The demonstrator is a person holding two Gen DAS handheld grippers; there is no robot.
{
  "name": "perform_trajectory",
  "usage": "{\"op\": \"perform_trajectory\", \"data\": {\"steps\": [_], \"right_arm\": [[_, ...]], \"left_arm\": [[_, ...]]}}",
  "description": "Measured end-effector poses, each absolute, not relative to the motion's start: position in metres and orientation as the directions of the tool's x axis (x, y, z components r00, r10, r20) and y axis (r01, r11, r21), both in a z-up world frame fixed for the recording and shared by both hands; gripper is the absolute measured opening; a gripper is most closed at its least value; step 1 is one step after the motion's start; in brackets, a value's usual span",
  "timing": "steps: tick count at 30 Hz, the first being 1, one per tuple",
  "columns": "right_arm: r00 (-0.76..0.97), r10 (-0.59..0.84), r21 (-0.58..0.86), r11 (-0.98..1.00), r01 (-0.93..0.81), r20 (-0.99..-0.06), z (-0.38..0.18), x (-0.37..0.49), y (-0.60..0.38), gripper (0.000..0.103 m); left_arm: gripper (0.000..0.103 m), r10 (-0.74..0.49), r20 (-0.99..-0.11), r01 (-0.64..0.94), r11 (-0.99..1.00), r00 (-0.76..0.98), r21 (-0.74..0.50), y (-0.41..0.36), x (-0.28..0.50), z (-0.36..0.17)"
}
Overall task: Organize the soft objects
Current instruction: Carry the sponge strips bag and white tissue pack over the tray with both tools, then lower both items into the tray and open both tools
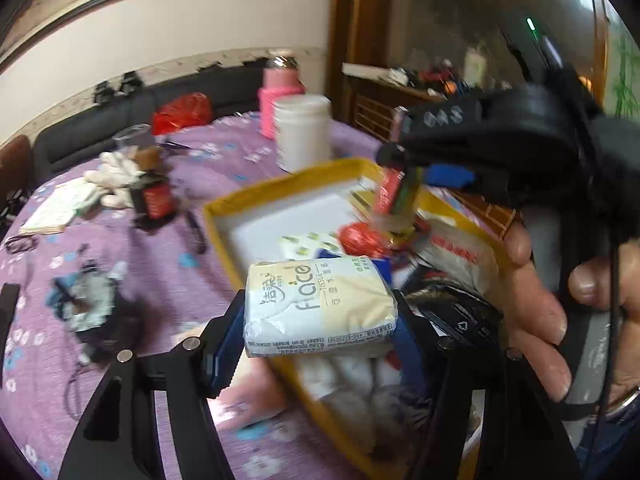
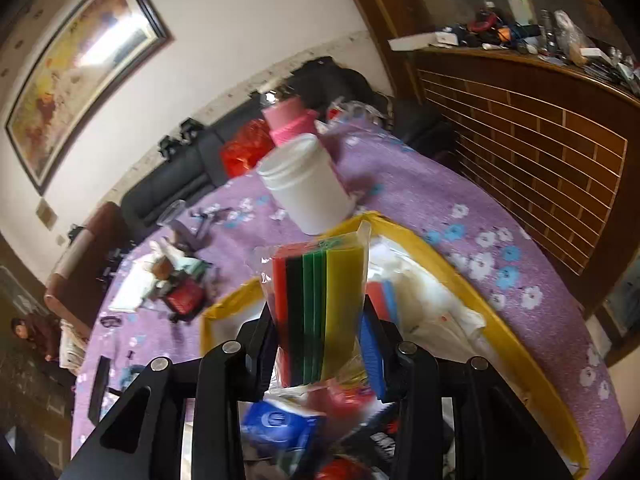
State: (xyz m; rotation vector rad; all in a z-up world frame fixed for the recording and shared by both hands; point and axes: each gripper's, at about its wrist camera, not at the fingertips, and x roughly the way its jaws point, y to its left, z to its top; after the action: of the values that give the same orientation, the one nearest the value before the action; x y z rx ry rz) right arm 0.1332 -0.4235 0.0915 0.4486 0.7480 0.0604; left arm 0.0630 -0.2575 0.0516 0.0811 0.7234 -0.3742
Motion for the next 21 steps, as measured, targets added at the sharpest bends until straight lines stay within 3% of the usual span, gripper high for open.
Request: {"op": "perform_trajectory", "data": {"steps": [7, 16, 21], "right_arm": [[0.696, 0.162, 0.368, 0.917, 0.157, -0.699, 0.076, 0.145, -0.433, 0.040], [0.659, 0.208, 0.382, 0.915, 0.130, -0.723, 0.063, 0.152, -0.427, 0.041], [0.689, 0.181, 0.376, 0.916, 0.142, -0.702, 0.071, 0.147, -0.431, 0.054]], "left_arm": [[0.065, -0.301, -0.695, 0.391, 0.920, 0.653, -0.030, -0.286, 0.086, 0.032], [0.065, -0.336, -0.707, 0.389, 0.916, 0.623, -0.093, -0.279, 0.091, 0.026], [0.072, -0.339, -0.706, 0.381, 0.918, 0.622, -0.106, -0.276, 0.089, 0.029]]}}
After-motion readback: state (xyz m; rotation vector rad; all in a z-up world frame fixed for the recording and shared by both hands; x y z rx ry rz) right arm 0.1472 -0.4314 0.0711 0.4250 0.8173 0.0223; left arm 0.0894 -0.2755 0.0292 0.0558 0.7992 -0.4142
